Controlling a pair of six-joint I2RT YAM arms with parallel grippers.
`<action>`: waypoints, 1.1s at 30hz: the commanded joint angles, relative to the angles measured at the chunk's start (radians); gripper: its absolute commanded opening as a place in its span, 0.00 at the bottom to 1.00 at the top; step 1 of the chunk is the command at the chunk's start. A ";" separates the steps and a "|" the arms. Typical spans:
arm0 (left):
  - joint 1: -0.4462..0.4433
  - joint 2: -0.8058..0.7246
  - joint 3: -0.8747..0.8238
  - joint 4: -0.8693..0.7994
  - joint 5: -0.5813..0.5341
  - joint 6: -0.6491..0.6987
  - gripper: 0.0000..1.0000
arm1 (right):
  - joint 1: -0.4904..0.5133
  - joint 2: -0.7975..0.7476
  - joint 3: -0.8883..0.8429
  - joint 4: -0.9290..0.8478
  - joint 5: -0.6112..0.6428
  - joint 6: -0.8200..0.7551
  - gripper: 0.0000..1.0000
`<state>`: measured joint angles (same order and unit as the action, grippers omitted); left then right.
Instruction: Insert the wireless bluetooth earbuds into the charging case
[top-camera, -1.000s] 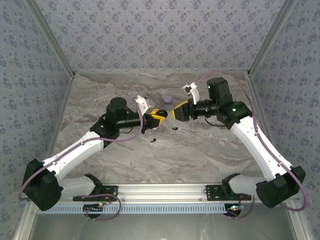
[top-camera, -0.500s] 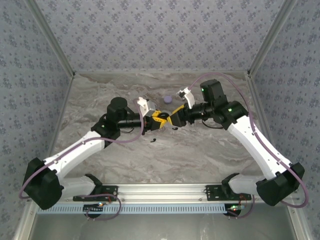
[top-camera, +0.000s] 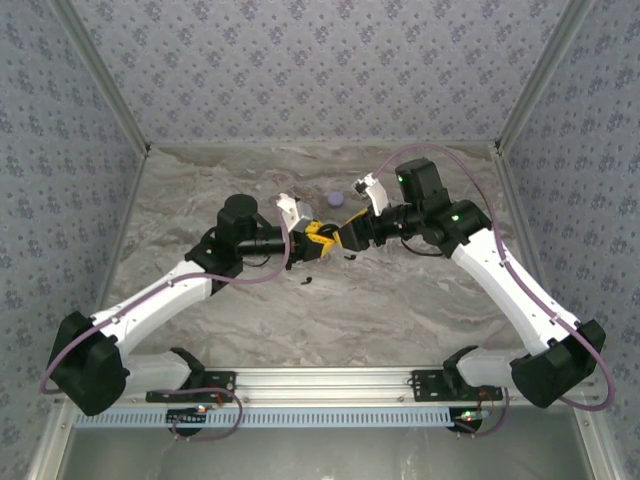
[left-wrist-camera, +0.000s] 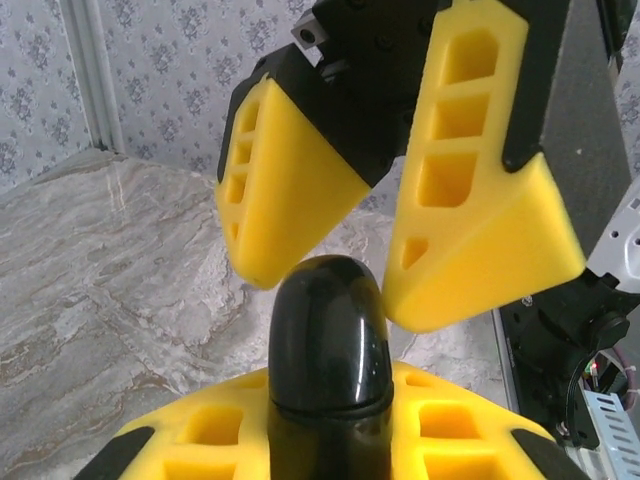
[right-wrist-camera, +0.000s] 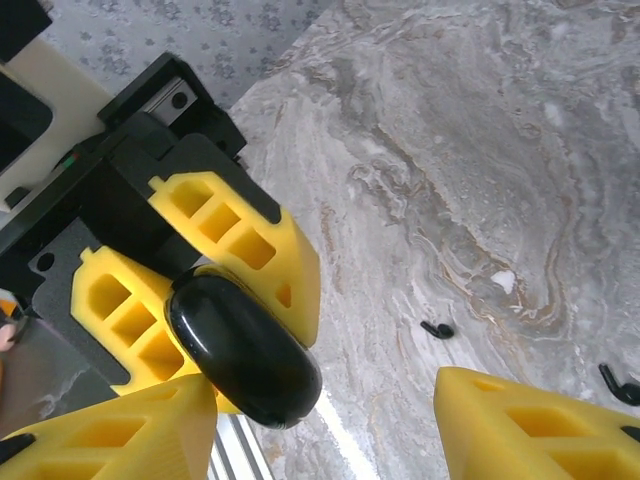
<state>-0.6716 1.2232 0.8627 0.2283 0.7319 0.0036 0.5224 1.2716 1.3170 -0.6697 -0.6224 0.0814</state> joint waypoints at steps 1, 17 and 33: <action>-0.028 -0.013 0.019 0.046 0.073 -0.001 0.01 | -0.021 0.000 0.025 0.021 0.131 0.044 0.60; -0.032 -0.017 -0.026 0.037 0.037 0.038 0.02 | -0.092 -0.059 -0.036 0.059 0.241 0.121 0.61; -0.032 -0.045 -0.061 -0.034 -0.002 0.133 0.01 | -0.184 0.263 -0.038 0.000 0.217 0.117 0.59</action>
<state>-0.7002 1.1999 0.7914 0.2005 0.7284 0.0971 0.3382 1.4860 1.2648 -0.6556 -0.3744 0.2016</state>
